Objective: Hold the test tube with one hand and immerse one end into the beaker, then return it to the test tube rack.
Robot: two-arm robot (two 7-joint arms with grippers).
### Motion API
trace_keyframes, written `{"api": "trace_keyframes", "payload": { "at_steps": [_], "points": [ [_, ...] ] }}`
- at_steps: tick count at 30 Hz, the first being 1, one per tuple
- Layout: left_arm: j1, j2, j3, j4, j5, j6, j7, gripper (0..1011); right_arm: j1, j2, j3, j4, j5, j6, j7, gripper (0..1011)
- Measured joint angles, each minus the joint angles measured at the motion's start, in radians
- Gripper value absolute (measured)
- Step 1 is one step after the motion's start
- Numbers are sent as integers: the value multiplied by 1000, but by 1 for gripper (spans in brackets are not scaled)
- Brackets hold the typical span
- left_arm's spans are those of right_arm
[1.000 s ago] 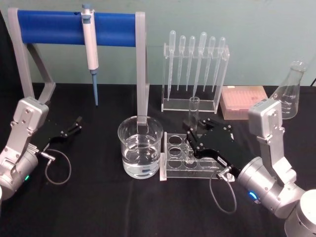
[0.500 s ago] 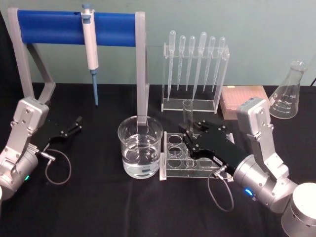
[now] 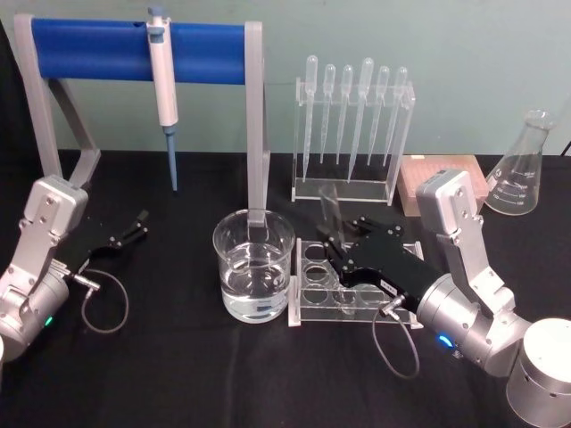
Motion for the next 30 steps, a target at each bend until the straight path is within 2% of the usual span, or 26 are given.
{"api": "trace_keyframes", "payload": {
  "at_steps": [2, 5, 8, 9, 13, 15, 16, 22, 24, 25, 30],
  "points": [
    [0, 0, 0, 0, 0, 0, 0, 1000, -1, -1, 0, 0, 3, 0, 0, 305],
    [0, 0, 0, 0, 0, 0, 0, 1000, -6, -2, 1, 0, 8, -6, -1, 443],
    [0, 0, 0, 0, 0, 0, 0, 1000, -15, -2, 3, -9, 11, -11, -3, 502],
    [0, 0, 0, 0, 0, 0, 0, 1000, -21, -2, 5, -17, 12, -14, -7, 565],
    [0, 0, 0, 0, 0, 0, 0, 1000, -39, -1, 11, -42, 11, -19, -20, 659],
    [0, 0, 0, 0, 0, 0, 0, 1000, -66, 3, 20, -73, 10, -25, -34, 716],
    [0, 0, 0, 0, 0, 0, 0, 1000, -89, 7, 29, -97, 9, -28, -46, 783],
    [0, 0, 0, 0, 0, 0, 0, 1000, -197, 25, 82, -184, 5, -39, -91, 924],
    [0, 0, 0, 0, 0, 0, 0, 1000, -250, 33, 117, -224, 2, -45, -112, 985],
    [0, 0, 0, 0, 0, 0, 0, 1000, -278, 36, 139, -240, 1, -50, -123, 998],
    [0, 0, 0, 0, 0, 0, 0, 1000, -340, 33, 213, -264, -1, -71, -164, 1002]
  ]
}}
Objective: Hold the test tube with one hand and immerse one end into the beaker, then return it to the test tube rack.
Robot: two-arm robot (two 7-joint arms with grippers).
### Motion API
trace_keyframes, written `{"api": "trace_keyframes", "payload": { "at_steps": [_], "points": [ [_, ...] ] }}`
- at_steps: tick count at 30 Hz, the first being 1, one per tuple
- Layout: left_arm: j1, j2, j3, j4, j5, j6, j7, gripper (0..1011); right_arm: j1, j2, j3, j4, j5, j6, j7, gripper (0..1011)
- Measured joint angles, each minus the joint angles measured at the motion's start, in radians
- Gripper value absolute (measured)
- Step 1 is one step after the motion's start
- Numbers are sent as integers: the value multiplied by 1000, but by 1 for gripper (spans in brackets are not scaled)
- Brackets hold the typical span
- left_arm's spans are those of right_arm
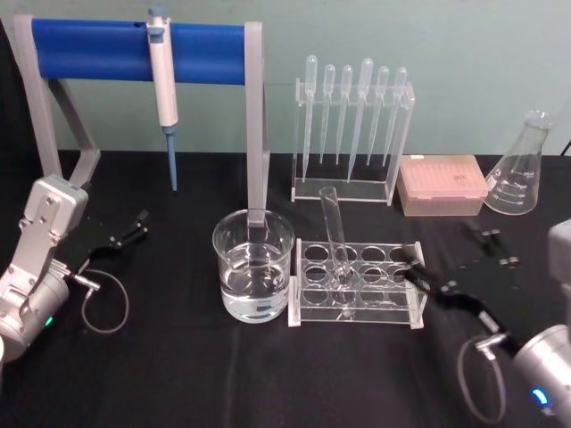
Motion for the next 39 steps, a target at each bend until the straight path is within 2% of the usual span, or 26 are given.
{"api": "trace_keyframes", "payload": {
  "at_steps": [1, 2, 3, 5, 9, 11, 15, 23, 39],
  "points": [
    [0, 0, 0, 0, 0, 0, 0, 1000, -7, -4, 20, 2, -3, -4, -13, 1002],
    [0, 0, 0, 0, 0, 0, 0, 1000, -7, -4, 20, 2, -3, -4, -13, 1002],
    [0, 0, 0, 0, 0, 0, 0, 1000, -10, -11, 38, 12, -9, -8, -27, 1002],
    [0, 0, 0, 0, 0, 0, 0, 1000, -8, -18, 52, 24, -17, -13, -41, 1002],
    [0, 0, 0, 0, 0, 0, 0, 1000, 20, -45, 77, 81, -62, -38, -91, 1002],
    [0, 0, 0, 0, 0, 0, 0, 1000, 33, -53, 78, 105, -78, -48, -103, 1002],
    [0, 0, 0, 0, 0, 0, 0, 1000, 82, -80, 69, 202, -138, -84, -142, 1002],
    [0, 0, 0, 0, 0, 0, 0, 1000, 133, -125, 60, 352, -181, -144, -160, 1002],
    [0, 0, 0, 0, 0, 0, 0, 1000, 127, -118, 61, 333, -179, -139, -160, 1002]
  ]
}}
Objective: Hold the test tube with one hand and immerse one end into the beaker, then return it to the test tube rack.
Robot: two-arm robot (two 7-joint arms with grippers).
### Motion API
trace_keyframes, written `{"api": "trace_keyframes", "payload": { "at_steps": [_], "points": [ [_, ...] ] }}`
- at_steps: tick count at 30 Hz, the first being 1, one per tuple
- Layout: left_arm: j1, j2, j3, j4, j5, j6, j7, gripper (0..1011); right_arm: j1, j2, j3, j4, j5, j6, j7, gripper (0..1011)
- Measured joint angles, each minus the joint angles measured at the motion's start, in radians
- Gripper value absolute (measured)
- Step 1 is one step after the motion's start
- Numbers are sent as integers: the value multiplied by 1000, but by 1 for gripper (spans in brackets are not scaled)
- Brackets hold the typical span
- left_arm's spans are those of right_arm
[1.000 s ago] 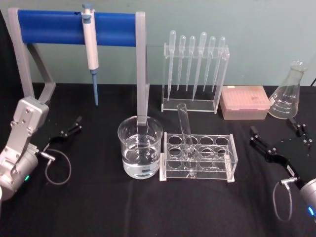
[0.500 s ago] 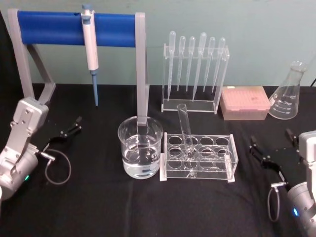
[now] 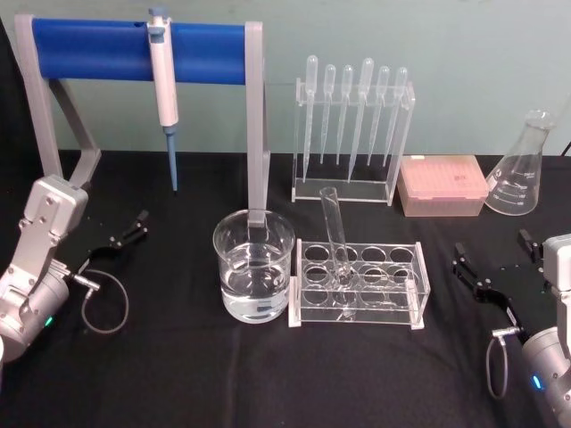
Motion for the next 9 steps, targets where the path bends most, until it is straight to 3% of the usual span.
{"api": "trace_keyframes", "payload": {
  "at_steps": [9],
  "points": [
    [0, 0, 0, 0, 0, 0, 0, 1000, -1, 1, 1, -4, 1, 2, 0, 1002]
  ]
}}
